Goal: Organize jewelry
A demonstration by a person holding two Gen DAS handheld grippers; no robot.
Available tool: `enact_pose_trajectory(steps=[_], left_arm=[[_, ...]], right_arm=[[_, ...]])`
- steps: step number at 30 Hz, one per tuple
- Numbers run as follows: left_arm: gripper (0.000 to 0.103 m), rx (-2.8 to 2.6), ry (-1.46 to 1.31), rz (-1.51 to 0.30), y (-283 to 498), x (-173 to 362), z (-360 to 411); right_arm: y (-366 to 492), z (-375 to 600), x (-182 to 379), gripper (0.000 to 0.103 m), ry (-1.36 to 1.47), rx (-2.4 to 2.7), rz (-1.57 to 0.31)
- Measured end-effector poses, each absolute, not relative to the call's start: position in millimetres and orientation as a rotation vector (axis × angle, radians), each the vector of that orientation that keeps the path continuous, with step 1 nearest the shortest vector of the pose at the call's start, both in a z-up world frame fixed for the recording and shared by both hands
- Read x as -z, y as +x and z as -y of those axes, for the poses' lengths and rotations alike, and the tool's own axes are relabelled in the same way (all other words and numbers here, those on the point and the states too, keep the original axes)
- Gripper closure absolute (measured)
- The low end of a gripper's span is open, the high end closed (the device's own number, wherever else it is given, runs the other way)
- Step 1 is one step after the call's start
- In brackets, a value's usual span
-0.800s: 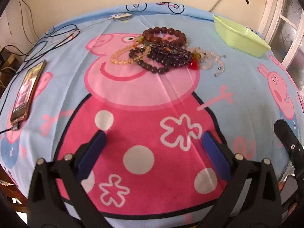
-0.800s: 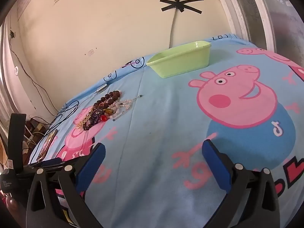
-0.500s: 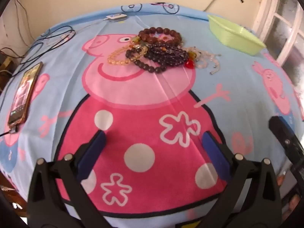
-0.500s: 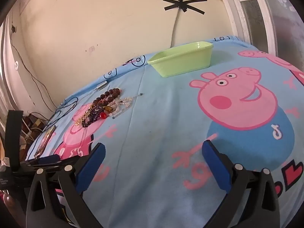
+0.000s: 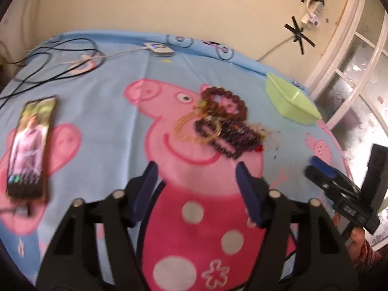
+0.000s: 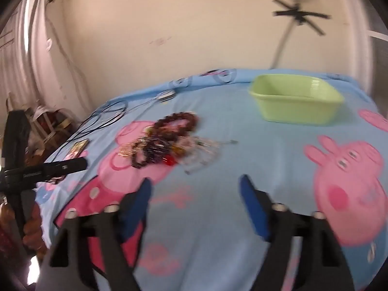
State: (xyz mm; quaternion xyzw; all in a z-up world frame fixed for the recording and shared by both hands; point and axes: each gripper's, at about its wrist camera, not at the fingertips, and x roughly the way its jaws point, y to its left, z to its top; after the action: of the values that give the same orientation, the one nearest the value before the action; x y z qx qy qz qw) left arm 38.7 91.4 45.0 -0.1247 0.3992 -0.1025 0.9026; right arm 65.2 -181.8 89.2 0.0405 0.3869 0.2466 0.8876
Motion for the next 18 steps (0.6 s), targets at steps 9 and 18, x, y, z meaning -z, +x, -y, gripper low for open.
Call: enact_pose_trajectory(steps=[9, 18], left_arm=[[0.046, 0.325, -0.208, -0.877, 124.2, -52.5, -78.0], [0.088, 0.330, -0.097, -1.072, 232.0, -15.9, -47.5]], right_arm=[[155.0, 155.0, -82.8, 0.092, 0.140, -0.611, -0.947], [251.4, 117.7, -44.1, 0.093, 0.099, -0.613, -1.119]])
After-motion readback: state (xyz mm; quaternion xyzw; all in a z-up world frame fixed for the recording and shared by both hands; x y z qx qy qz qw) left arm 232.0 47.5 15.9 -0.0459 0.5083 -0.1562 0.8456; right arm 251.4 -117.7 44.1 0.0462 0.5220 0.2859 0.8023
